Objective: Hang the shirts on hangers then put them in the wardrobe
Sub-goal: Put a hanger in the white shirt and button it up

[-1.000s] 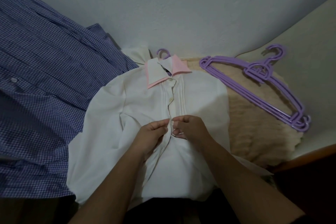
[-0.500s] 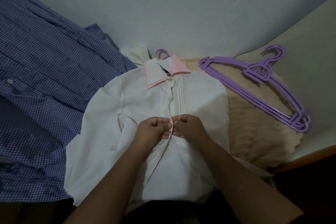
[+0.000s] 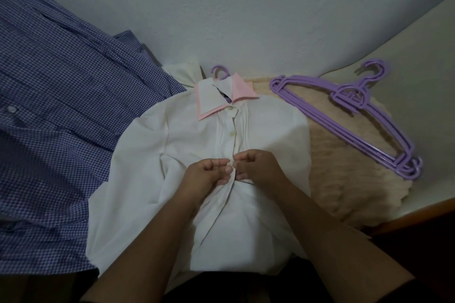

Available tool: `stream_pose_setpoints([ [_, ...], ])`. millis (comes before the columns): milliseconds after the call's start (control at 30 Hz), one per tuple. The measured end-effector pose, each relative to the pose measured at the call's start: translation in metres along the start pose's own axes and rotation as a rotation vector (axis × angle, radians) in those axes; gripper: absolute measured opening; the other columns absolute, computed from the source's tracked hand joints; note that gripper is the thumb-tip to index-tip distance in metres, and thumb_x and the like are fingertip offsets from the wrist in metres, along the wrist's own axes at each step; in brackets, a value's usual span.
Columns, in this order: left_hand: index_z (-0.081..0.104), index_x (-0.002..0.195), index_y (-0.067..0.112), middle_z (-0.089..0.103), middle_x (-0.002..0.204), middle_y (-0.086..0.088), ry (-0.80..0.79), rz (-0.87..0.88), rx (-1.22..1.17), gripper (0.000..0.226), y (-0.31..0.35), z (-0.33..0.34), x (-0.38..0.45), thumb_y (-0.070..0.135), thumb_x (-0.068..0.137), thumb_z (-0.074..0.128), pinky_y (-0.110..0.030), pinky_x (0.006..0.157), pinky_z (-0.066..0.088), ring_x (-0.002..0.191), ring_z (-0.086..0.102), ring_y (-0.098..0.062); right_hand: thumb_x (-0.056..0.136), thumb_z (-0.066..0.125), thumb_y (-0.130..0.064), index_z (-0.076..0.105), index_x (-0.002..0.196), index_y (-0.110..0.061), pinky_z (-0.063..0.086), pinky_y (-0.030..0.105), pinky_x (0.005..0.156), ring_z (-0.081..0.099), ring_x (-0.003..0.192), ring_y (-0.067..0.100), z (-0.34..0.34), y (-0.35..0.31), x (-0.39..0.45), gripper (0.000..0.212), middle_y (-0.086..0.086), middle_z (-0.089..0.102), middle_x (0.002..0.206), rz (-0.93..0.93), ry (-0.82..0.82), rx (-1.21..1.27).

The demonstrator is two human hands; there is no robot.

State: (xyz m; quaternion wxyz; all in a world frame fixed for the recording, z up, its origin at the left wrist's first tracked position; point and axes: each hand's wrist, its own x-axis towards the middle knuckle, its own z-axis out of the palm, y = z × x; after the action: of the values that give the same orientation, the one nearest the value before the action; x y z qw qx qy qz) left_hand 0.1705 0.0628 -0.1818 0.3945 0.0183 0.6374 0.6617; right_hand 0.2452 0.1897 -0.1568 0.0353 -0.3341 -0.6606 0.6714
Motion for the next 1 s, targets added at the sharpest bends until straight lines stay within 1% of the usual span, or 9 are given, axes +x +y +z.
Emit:
stream_pose_setpoints([
  [233, 0.065, 0.1, -0.001, 0.066, 0.068, -0.006, -0.093, -0.184, -0.071, 0.011, 0.013, -0.005, 0.01, -0.001, 0.09, 0.058, -0.02, 0.056, 0.056, 0.057, 0.063, -0.009, 0.086, 0.06, 0.004, 0.066, 0.094, -0.005, 0.054, 0.016, 0.061, 0.062, 0.055, 0.007, -0.008, -0.001, 0.003, 0.014, 0.008, 0.065, 0.075, -0.064, -0.084, -0.001],
  [367, 0.069, 0.1, -0.005, 0.065, 0.08, -0.016, -0.004, -0.067, 0.035, 0.015, 0.021, 0.002, 0.015, 0.003, 0.088, 0.064, -0.031, 0.076, 0.052, 0.071, 0.058, -0.021, 0.089, 0.059, -0.006, 0.067, 0.115, -0.009, 0.044, 0.003, 0.072, 0.06, 0.074, -0.007, -0.011, -0.002, 0.009, 0.027, -0.003, 0.067, 0.096, -0.182, -0.045, -0.207],
  [467, 0.069, 0.096, -0.003, 0.064, 0.078, -0.016, 0.033, 0.057, -0.001, 0.012, 0.043, 0.011, 0.024, 0.002, 0.087, 0.064, -0.029, 0.072, 0.05, 0.067, 0.054, -0.021, 0.093, 0.054, -0.006, 0.059, 0.126, -0.008, 0.039, 0.004, 0.091, 0.057, 0.108, 0.002, -0.011, -0.017, 0.017, 0.033, -0.006, 0.06, 0.113, -0.283, -0.064, -0.207],
  [567, 0.067, 0.093, -0.001, 0.063, 0.076, -0.014, 0.083, 0.165, 0.014, 0.007, 0.068, 0.02, 0.039, -0.002, 0.088, 0.062, -0.024, 0.068, 0.052, 0.063, 0.055, -0.017, 0.094, 0.048, 0.004, 0.051, 0.132, -0.002, 0.036, 0.0, 0.09, 0.05, 0.115, 0.003, -0.012, -0.034, 0.03, 0.039, -0.005, 0.055, 0.119, -0.327, -0.079, -0.164],
  [667, 0.07, 0.092, 0.0, 0.069, 0.083, -0.018, 0.12, 0.161, 0.18, 0.008, 0.064, 0.02, 0.05, 0.0, 0.086, 0.066, -0.039, 0.084, 0.054, 0.074, 0.062, -0.024, 0.094, 0.047, 0.004, 0.052, 0.131, -0.002, 0.033, 0.001, 0.092, 0.049, 0.121, 0.009, -0.015, -0.031, 0.044, 0.038, 0.002, 0.056, 0.127, -0.276, -0.095, -0.287],
  [700, 0.071, 0.094, 0.0, 0.071, 0.086, -0.018, 0.119, 0.141, 0.259, 0.01, 0.058, 0.019, 0.05, 0.002, 0.085, 0.067, -0.042, 0.087, 0.054, 0.076, 0.064, -0.023, 0.093, 0.048, 0.003, 0.054, 0.129, -0.002, 0.033, 0.0, 0.089, 0.05, 0.122, 0.01, -0.016, -0.026, 0.044, 0.037, 0.005, 0.057, 0.13, -0.244, -0.094, -0.325],
  [767, 0.071, 0.1, 0.006, 0.072, 0.09, -0.01, 0.147, 0.14, 0.423, 0.015, 0.046, 0.016, 0.043, 0.007, 0.085, 0.069, -0.031, 0.079, 0.057, 0.075, 0.066, -0.018, 0.092, 0.051, 0.002, 0.058, 0.125, -0.002, 0.033, -0.003, 0.084, 0.053, 0.12, 0.013, -0.018, -0.014, 0.04, 0.034, 0.01, 0.06, 0.127, -0.223, -0.065, -0.38],
  [867, 0.07, 0.1, 0.018, 0.068, 0.09, 0.008, 0.236, 0.324, 0.628, 0.015, 0.037, 0.01, 0.02, 0.012, 0.086, 0.066, -0.014, 0.065, 0.049, 0.076, 0.062, -0.004, 0.092, 0.053, -0.002, 0.062, 0.121, -0.002, 0.04, 0.011, 0.091, 0.06, 0.106, 0.017, -0.024, -0.004, 0.026, 0.03, 0.012, 0.064, 0.12, -0.179, 0.036, -0.409],
  [1000, 0.074, 0.093, 0.017, 0.057, 0.083, 0.019, 0.178, 0.532, 0.935, 0.013, 0.025, 0.004, -0.016, 0.014, 0.09, 0.062, -0.008, 0.068, 0.037, 0.07, 0.053, 0.002, 0.09, 0.045, 0.009, 0.065, 0.114, 0.002, 0.046, 0.007, 0.063, 0.057, 0.068, 0.009, -0.031, 0.005, 0.002, 0.032, 0.017, 0.068, 0.104, -0.065, 0.13, -0.3],
])
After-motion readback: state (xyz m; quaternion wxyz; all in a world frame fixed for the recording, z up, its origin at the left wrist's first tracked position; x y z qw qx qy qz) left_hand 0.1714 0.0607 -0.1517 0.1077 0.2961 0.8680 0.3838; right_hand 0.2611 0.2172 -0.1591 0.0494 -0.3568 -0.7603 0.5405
